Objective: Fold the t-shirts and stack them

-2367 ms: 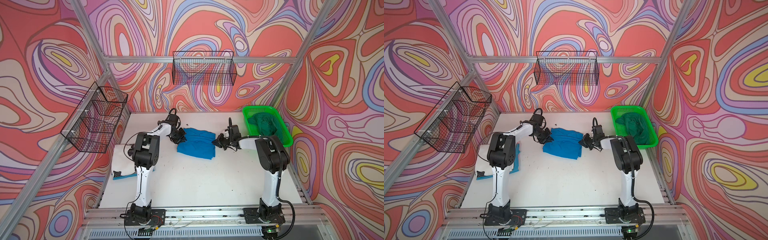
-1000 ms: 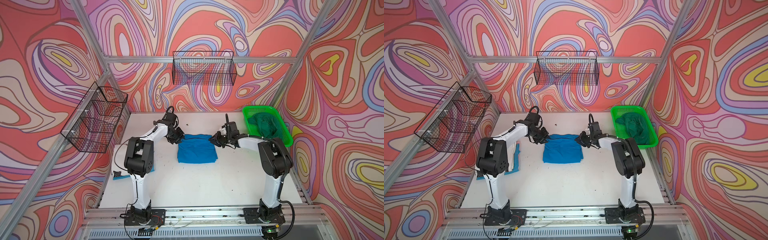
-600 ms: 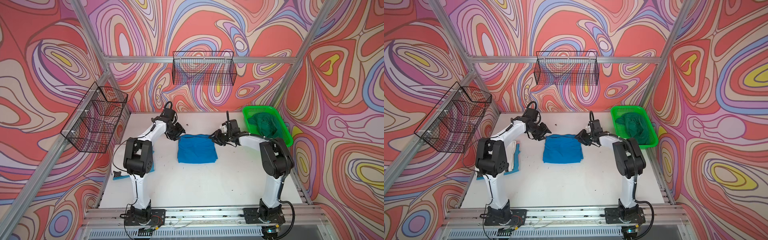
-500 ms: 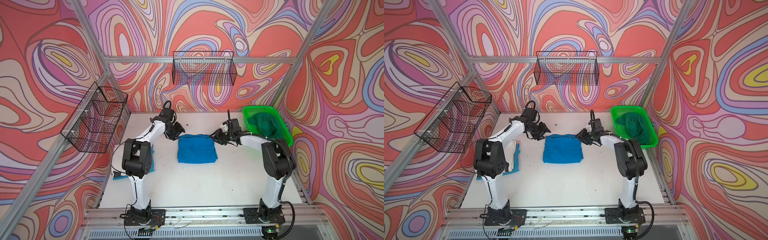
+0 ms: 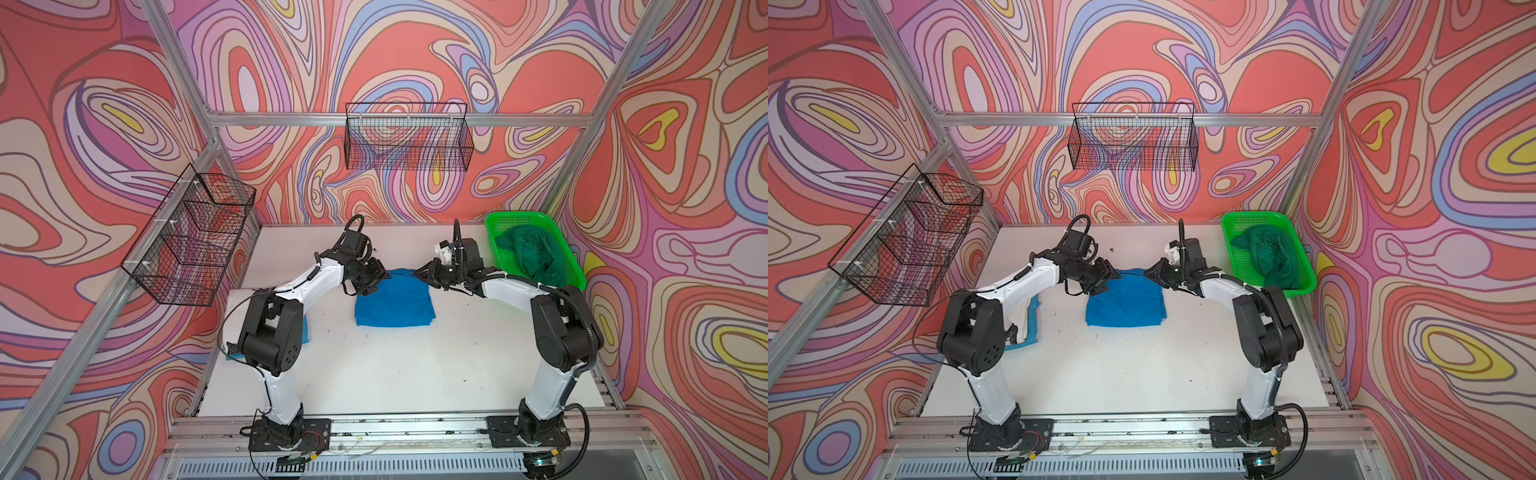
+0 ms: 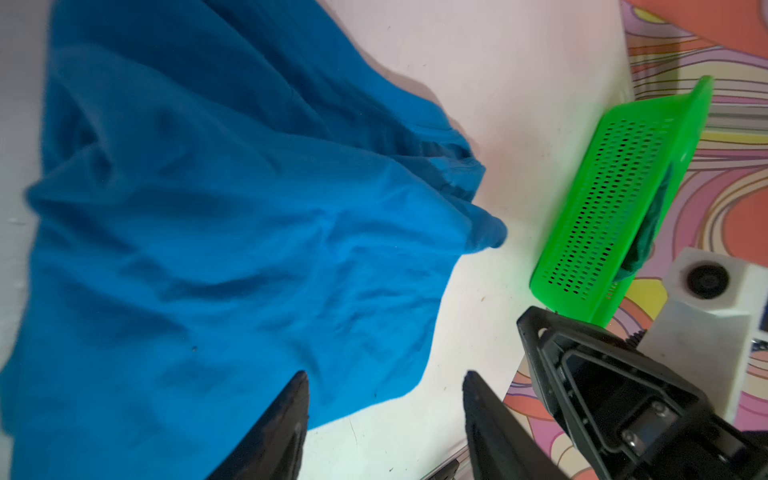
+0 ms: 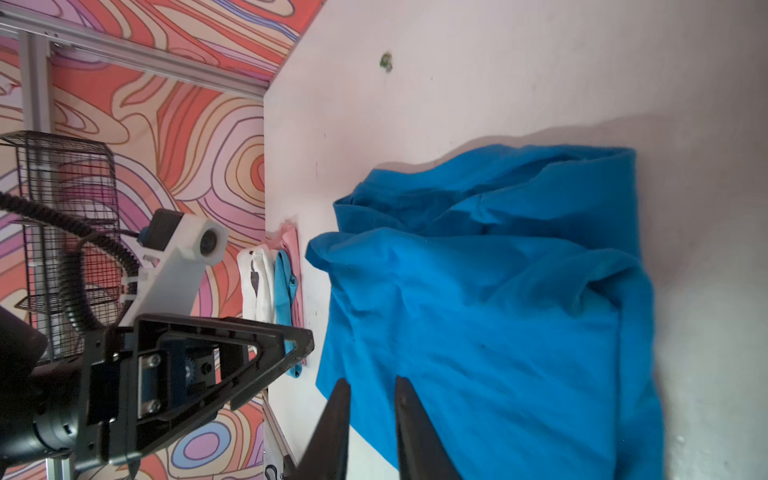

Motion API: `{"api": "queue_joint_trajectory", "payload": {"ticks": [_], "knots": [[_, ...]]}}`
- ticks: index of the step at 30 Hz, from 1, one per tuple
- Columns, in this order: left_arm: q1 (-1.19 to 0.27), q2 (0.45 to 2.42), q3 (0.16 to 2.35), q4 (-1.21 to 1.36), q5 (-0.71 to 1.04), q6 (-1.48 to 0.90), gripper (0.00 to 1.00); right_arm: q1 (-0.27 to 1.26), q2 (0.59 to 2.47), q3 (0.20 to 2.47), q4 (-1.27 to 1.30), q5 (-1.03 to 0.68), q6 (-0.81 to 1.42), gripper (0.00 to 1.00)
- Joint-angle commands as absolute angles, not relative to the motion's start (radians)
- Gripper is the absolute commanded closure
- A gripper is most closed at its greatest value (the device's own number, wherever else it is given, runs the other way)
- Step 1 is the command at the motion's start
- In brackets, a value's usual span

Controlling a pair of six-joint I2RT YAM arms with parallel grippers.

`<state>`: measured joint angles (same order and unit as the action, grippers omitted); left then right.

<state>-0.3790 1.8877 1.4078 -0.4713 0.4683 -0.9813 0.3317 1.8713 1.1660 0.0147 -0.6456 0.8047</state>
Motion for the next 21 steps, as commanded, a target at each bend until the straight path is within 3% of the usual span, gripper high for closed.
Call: {"api": "queue_joint_trajectory", "payload": {"ticks": [1,14,21], "knots": [[-0.365,1.963,1.477,-0.469,0.445,-0.967,0.39,0.334,1.924,1.212,0.052,-0.665,0.796,0.8],[-0.306,2.198,1.689,-0.54,0.412,-0.915,0.39,0.334,2.117,1.351,0.028,-0.632,0.759,0.83],[-0.282,2.237,1.702,-0.51,0.424,-0.924,0.39,0.33,2.188,1.437,-0.002,-0.595,0.715,0.73]]}}
